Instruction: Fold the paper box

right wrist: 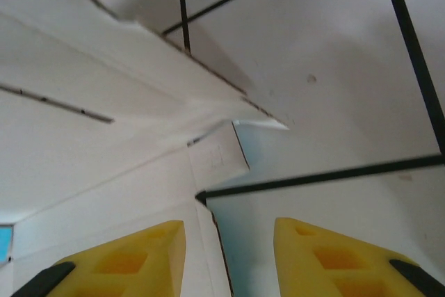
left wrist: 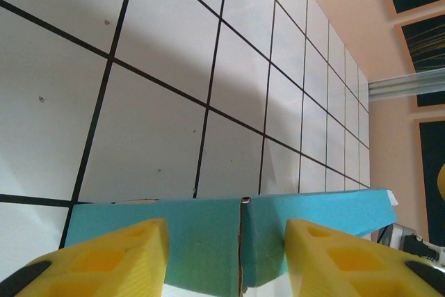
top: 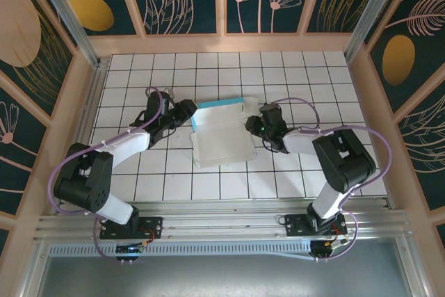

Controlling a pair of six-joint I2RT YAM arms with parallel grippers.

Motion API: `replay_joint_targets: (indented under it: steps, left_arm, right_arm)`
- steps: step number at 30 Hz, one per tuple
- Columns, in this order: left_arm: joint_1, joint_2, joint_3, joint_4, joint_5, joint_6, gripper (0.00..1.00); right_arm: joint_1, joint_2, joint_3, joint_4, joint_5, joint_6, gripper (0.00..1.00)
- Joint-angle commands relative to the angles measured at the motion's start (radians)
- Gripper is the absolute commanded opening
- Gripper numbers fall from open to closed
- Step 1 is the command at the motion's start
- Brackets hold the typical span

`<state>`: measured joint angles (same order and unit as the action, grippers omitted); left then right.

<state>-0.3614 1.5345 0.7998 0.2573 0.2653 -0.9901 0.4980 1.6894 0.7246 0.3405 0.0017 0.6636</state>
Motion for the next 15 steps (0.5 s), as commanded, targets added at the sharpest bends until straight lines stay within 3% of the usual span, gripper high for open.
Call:
replay_joint_targets:
  steps: [1, 12, 15]
  left_arm:
    - [-0.007, 0.006, 0.025, -0.038, 0.009, 0.021, 0.47]
    - [-0.007, 0.015, 0.043, -0.047, 0.015, 0.025, 0.47]
    - [-0.007, 0.011, 0.044, -0.049, 0.012, 0.027, 0.47]
  right_arm:
    - [0.002, 0.042, 0.007, 0.150, 0.033, 0.010, 0.39]
    - [0.004, 0.157, 0.065, 0.207, 0.060, 0.031, 0.39]
    - [0.004, 0.165, 0.066, 0.197, 0.081, 0.034, 0.44]
